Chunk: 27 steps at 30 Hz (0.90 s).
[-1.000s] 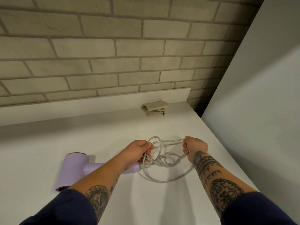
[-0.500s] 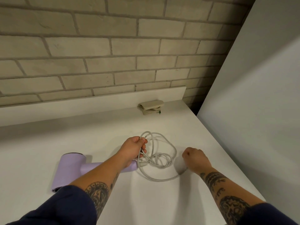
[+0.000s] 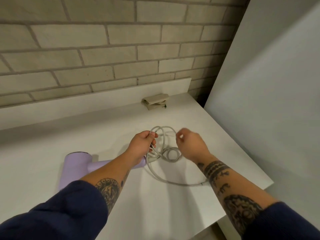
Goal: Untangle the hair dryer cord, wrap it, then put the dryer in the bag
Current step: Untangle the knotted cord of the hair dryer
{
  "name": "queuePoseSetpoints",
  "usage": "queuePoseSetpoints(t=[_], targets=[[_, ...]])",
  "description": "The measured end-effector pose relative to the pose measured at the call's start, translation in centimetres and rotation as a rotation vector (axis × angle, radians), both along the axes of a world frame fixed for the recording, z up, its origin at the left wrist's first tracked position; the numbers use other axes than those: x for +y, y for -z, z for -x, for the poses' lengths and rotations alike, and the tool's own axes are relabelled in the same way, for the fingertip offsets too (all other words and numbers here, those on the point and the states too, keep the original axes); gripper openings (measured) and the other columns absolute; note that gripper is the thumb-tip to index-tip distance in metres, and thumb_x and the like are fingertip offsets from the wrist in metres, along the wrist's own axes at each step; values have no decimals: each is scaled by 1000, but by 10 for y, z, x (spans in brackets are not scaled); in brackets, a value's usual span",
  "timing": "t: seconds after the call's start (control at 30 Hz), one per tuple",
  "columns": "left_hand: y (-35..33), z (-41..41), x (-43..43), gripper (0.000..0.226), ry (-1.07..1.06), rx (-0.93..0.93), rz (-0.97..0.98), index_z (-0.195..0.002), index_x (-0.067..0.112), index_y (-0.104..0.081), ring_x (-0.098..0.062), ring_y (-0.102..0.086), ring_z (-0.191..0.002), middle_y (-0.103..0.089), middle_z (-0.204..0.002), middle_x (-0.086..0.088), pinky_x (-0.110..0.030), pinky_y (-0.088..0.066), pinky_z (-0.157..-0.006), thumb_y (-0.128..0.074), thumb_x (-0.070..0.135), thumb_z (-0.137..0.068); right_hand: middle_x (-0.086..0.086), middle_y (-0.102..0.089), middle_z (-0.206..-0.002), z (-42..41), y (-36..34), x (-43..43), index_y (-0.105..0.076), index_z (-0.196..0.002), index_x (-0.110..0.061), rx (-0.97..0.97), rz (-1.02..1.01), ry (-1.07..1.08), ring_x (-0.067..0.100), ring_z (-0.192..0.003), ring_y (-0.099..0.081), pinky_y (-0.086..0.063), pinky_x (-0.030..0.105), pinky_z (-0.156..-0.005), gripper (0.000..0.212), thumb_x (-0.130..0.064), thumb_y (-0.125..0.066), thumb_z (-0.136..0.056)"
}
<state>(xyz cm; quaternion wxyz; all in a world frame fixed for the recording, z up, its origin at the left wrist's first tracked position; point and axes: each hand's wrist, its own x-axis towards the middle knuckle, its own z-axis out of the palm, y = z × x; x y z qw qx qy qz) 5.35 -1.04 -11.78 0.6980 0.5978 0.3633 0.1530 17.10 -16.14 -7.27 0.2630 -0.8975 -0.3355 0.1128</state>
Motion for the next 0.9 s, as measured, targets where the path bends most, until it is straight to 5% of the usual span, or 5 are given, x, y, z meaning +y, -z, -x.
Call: queuePoseSetpoints(t=[0.2, 0.33, 0.5, 0.73, 0.9], targets=[[0, 5, 0, 25, 17, -50, 84, -92, 16, -76, -18, -48, -63, -58, -73, -3, -30, -40, -57, -56, 25, -104, -8, -56, -142, -18, -13, 49, -53, -142, -35, -194, 61, -371, 18, -133, -41, -38, 39, -107, 41, -30, -53, -102], [-3, 8, 0, 26, 31, -42, 124, -91, 16, -75, -19, -46, -63, -58, -73, -2, -33, -45, -61, -55, 24, -105, -9, -67, -122, -24, -11, 62, -66, -124, -36, -314, 241, -485, 22, -116, -51, -43, 46, -96, 32, -37, -41, -105], [-5, 11, 2, 27, 76, -46, 240, -90, 20, -75, -26, -50, -72, -58, -81, -5, -56, -59, -80, -54, 28, -105, -4, -72, -106, -36, -4, 62, -71, -106, -30, -67, 46, -120, 23, -99, -65, -53, 42, -91, 23, -38, -51, -99], [-2, 11, 3, 25, 88, -18, 156, -99, 12, -73, -17, -48, -62, -58, -76, -4, -40, -53, -70, -54, 27, -105, 6, -70, -99, -51, 2, 28, -72, -102, -14, 232, -197, 330, 30, -96, -65, -57, 47, -90, 24, -29, -53, -98], [2, 10, 3, 25, 80, -21, 98, -97, 10, -72, -19, -57, -66, -54, -72, -1, -40, -40, -74, -51, 22, -106, 7, -65, -125, -45, 15, 17, -65, -120, -13, 183, 209, 188, 30, -113, -59, -46, 46, -104, 33, -28, -47, -97]])
